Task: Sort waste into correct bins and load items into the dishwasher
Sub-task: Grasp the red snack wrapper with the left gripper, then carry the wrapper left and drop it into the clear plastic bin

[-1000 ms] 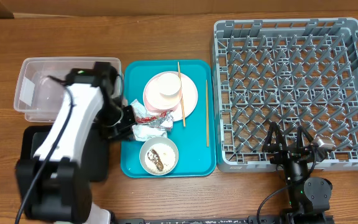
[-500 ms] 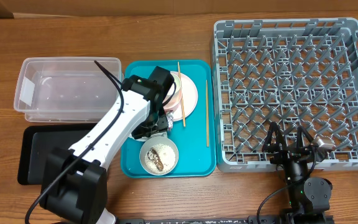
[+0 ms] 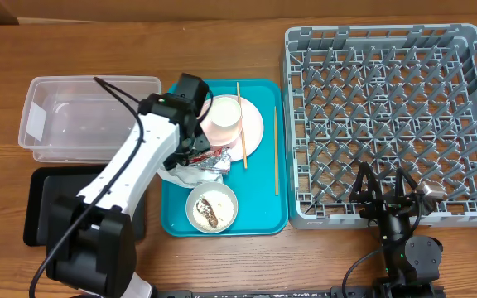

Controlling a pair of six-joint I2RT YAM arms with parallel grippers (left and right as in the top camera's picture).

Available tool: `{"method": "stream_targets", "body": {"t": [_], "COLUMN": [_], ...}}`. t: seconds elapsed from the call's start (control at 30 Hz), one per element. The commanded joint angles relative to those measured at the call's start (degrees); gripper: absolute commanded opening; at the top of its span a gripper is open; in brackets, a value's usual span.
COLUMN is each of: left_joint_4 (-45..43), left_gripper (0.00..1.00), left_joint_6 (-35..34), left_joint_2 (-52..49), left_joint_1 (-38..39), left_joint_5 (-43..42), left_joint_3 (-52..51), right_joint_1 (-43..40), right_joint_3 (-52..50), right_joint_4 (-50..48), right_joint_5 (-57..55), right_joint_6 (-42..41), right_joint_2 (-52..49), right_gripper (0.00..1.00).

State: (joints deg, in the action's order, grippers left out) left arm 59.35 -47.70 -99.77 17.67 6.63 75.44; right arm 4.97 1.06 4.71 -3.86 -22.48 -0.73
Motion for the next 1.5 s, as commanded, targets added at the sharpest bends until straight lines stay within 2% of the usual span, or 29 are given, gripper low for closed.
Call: {"method": "stream_targets", "body": {"t": [0.0,0.4,0.47,0.57,0.77,0.9,0.93,1.13,1.23,1.33,1.37,1.4,1.47], "left_joint_4": [-1.97,-9.33,-10.14,-10.67,-10.82,-10.75,-10.82,-9.07,-4.96,-2.67,-2.47,-2.38,-1.66], "left_gripper": [0.58,0.55,0.50,0.36,0.22,0.04,0.04,0.04,0.05,0.17,0.33,0.41,0.52], "left_joint_6": [-6.19,-8.70,-8.68,-8.68,-8.66,-8.39,-7.61,2.95,3.82,10.95,14.27,17.42,24.35], "left_joint_2": [0.44,0.44,0.44,0.44,0.44,0.44,0.44,0.55,0.57,0.57,0.57,0.57,0.55], "left_joint_1": [-0.68,-0.31,-0.31,-0.31,-0.31,-0.31,-0.31,-0.87,-0.85,-0.74,-0.74,-0.74,-0.70], "left_joint_5": [-1.88,-4.15,-4.15,-4.17,-3.41,-3.50,-3.50,-4.50,-5.97,-9.25,-10.27,-11.15,-11.89], "left_joint_3": [-2.27,-8.15,-8.26,-8.26,-8.26,-8.26,-8.24,-3.39,1.07,3.63,3.87,3.85,3.72], "right_joint_1": [0.15,0.15,0.15,0.15,0.15,0.15,0.15,0.15,0.15,0.15,0.15,0.15,0.15], "right_joint_3": [-0.59,-0.59,-0.59,-0.59,-0.59,-0.59,-0.59,-0.59,-0.59,-0.59,-0.59,-0.59,-0.59], "right_joint_4": [-0.31,-0.31,-0.33,-0.31,-0.33,-0.31,-0.33,-0.31,-0.31,-0.31,-0.33,-0.33,-0.33], "right_joint_5": [-0.59,-0.57,-0.57,-0.57,-0.57,-0.57,-0.57,-0.59,-0.59,-0.57,-0.57,-0.57,-0.57], "right_joint_6": [0.02,0.02,0.02,0.02,0.02,0.02,0.02,0.02,0.02,0.02,0.02,0.00,0.02], "right_joint_2": [0.50,0.50,0.50,0.50,0.50,0.50,0.52,0.50,0.50,0.50,0.50,0.50,0.50], "right_gripper": [1.00,1.00,1.00,1.00,1.00,1.00,1.00,1.00,1.00,1.00,1.00,1.00,1.00]}}
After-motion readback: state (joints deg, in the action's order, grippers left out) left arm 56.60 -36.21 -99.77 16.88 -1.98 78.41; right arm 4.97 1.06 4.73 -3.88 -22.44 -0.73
